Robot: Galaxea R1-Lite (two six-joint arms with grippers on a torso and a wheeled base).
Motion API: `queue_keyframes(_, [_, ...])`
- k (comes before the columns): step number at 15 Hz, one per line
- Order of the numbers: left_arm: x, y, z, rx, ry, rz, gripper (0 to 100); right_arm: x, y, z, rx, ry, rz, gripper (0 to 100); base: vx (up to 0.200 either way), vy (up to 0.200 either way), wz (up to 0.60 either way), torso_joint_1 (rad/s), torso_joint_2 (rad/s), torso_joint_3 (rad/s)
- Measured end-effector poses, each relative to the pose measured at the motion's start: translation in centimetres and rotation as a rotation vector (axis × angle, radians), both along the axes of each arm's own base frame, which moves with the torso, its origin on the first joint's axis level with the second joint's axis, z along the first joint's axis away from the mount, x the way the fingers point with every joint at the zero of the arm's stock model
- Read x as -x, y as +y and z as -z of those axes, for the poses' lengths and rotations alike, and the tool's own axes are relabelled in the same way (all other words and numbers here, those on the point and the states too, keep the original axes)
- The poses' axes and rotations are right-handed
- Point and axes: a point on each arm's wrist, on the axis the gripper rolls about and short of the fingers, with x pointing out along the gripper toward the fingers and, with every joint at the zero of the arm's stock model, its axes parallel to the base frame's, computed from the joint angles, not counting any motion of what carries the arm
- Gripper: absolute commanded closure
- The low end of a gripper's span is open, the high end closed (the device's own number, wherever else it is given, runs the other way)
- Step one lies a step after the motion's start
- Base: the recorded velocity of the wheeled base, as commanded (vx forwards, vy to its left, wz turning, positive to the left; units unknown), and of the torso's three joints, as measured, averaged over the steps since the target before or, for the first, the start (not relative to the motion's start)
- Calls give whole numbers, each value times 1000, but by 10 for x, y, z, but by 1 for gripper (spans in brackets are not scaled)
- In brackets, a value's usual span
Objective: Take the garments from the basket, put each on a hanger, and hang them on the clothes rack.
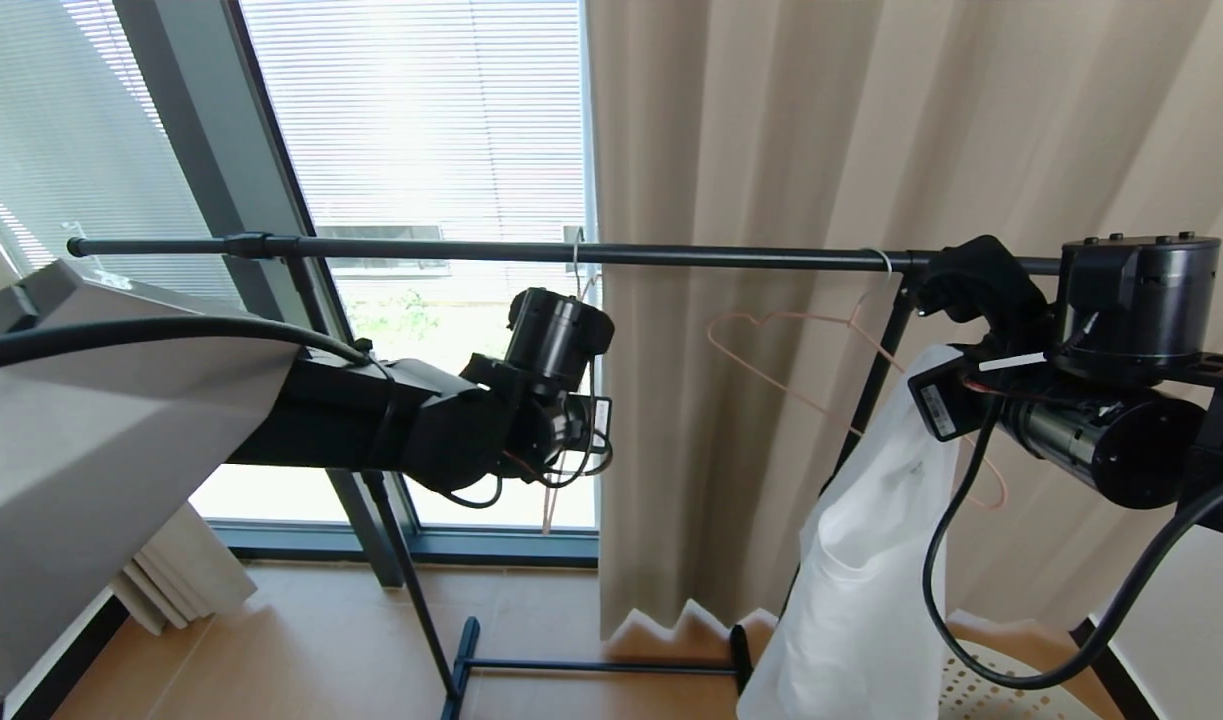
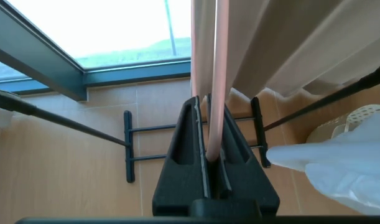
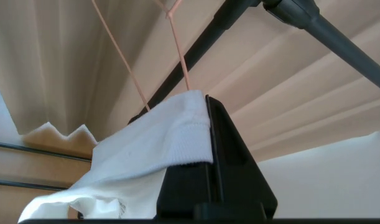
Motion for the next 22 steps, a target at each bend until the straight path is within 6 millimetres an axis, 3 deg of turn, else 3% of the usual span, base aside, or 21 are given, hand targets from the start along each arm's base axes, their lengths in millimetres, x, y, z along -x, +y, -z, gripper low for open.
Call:
queue_keyframes(13, [76,37,13,-139,-18,137,100,2,3,1,1,4,-12,100,0,0,0,0,0,0])
queue_keyframes(19, [114,64,13,-46,-22,330,100,5,9,1,-1,3,-39,100,0,0,0,0,0,0])
queue_keyframes(22, [129,84,26,0,-70,446,100,6,13,2,1,7,-49,100,0,0,0,0,0,0])
